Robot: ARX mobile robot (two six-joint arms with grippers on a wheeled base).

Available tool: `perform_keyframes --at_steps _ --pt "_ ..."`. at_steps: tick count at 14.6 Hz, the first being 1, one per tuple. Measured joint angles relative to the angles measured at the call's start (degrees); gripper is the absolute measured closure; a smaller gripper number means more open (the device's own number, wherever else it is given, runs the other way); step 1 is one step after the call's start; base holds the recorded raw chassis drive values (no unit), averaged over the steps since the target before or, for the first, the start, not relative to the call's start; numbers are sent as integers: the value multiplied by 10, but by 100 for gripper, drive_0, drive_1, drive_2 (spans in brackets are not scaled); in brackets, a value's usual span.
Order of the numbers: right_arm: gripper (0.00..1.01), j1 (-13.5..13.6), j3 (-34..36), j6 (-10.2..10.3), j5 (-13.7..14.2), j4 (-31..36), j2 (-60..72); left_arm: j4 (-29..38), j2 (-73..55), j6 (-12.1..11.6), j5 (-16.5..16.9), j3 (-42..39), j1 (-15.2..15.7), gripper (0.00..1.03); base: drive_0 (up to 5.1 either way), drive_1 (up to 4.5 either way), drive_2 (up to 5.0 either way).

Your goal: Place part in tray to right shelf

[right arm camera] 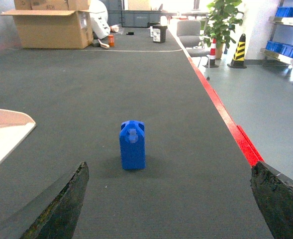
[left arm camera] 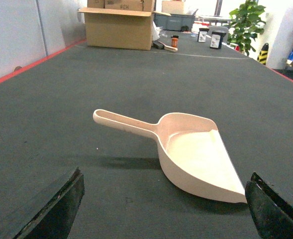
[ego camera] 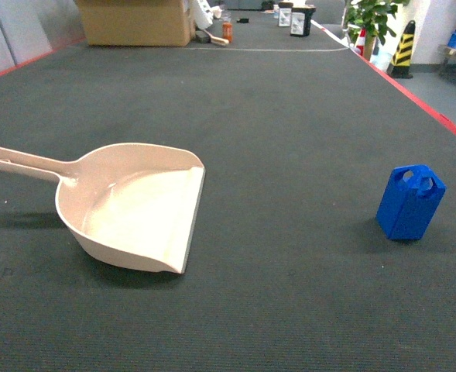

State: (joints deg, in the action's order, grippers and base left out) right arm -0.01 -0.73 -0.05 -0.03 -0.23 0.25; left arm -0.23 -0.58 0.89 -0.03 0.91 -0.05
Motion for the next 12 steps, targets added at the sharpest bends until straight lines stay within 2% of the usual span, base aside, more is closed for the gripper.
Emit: perform_keyframes --at_steps 12 --pt "3 0 0 0 0 0 0 0 0 0 0 0 0 5 0 0 0"
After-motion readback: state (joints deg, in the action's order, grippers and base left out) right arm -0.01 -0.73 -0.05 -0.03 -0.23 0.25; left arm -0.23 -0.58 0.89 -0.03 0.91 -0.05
